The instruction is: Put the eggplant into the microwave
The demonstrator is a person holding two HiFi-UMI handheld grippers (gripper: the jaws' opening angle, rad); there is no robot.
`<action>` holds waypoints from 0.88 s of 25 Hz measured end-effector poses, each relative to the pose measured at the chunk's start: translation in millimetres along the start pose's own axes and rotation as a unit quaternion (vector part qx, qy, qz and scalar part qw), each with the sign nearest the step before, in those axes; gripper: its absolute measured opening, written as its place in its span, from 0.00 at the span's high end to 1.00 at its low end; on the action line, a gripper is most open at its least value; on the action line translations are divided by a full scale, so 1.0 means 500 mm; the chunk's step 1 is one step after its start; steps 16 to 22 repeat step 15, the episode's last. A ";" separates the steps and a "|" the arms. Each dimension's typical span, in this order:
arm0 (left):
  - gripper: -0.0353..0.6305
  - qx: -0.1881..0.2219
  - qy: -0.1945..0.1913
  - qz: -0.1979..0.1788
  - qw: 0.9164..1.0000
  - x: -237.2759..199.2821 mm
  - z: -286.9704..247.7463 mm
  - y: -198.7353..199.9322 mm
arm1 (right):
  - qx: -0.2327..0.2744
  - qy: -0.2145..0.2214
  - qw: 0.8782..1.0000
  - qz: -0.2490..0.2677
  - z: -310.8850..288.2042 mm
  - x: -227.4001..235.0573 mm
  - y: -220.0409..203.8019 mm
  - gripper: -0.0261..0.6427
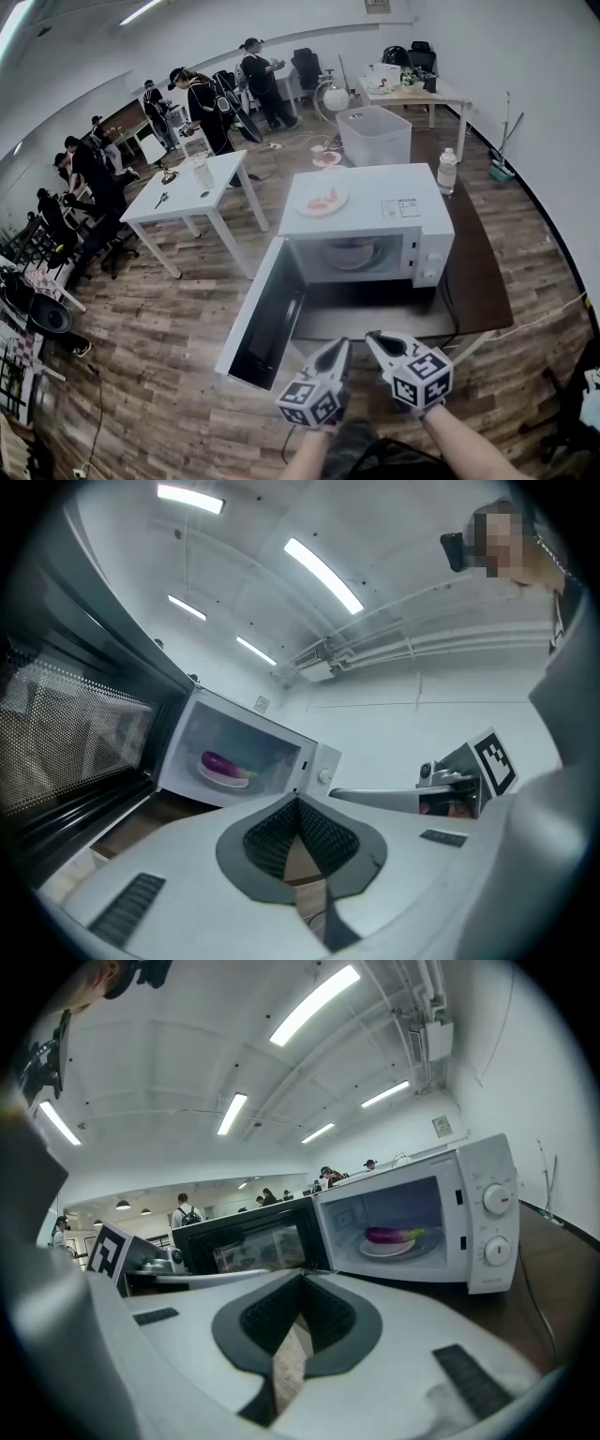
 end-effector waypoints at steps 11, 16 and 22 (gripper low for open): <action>0.95 0.002 -0.016 0.005 1.000 -0.004 -0.034 0.001 | -0.002 -0.016 1.000 -0.009 -0.010 0.032 -0.003 0.96; 0.95 0.004 -0.014 0.004 1.000 -0.018 -0.035 0.009 | -0.001 -0.016 1.000 -0.013 -0.025 0.032 -0.002 0.96; 0.95 0.004 -0.014 0.004 1.000 -0.018 -0.035 0.009 | -0.001 -0.016 1.000 -0.013 -0.025 0.032 -0.002 0.96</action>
Point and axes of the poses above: the fingertips, and each gripper's own axes: z backward along the fingers, x to its right, y out of its top, the point moved 6 cm from there along z, backward along the fingers, and after that the axes turned 11 degrees about -y, right-handed, at the moved point
